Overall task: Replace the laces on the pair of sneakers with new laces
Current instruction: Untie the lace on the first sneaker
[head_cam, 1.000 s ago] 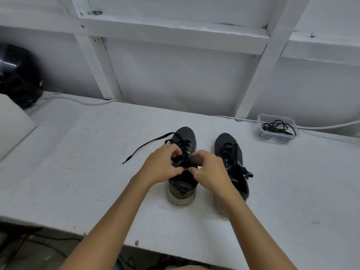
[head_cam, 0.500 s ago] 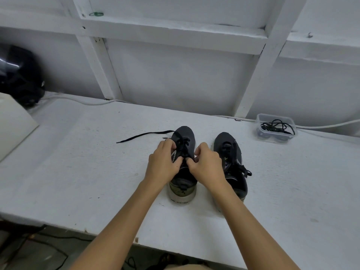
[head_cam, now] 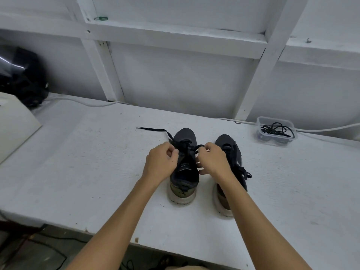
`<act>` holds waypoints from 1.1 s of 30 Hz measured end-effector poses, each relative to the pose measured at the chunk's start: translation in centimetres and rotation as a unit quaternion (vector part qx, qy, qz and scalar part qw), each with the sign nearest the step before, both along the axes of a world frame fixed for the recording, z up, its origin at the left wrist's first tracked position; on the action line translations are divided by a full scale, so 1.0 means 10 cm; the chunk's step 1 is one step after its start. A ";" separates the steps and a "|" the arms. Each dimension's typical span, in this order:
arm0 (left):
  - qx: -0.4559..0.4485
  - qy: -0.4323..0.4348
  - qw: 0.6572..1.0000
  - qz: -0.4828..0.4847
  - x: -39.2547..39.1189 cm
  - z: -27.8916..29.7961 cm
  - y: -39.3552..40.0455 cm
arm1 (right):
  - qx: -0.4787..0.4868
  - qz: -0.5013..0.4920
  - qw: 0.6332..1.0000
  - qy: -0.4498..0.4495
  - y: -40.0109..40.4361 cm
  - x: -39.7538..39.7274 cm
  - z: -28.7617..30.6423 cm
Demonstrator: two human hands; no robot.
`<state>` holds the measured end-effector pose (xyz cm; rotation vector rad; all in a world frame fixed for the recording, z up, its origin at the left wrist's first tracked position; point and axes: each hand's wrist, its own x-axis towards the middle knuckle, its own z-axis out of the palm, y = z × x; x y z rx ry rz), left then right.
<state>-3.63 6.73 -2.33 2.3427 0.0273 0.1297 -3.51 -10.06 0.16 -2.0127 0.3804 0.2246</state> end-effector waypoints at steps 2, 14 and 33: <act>0.004 0.009 1.000 -0.029 0.00 0.01 -0.03 | 0.031 -0.003 1.000 0.005 -0.02 0.02 0.05; -0.261 0.149 0.954 -0.015 0.04 0.25 -0.23 | 0.298 0.006 0.954 0.036 -0.20 0.15 0.25; -0.720 0.079 0.689 0.009 0.38 0.53 0.23 | 0.553 0.036 0.833 -0.002 -0.59 0.24 0.42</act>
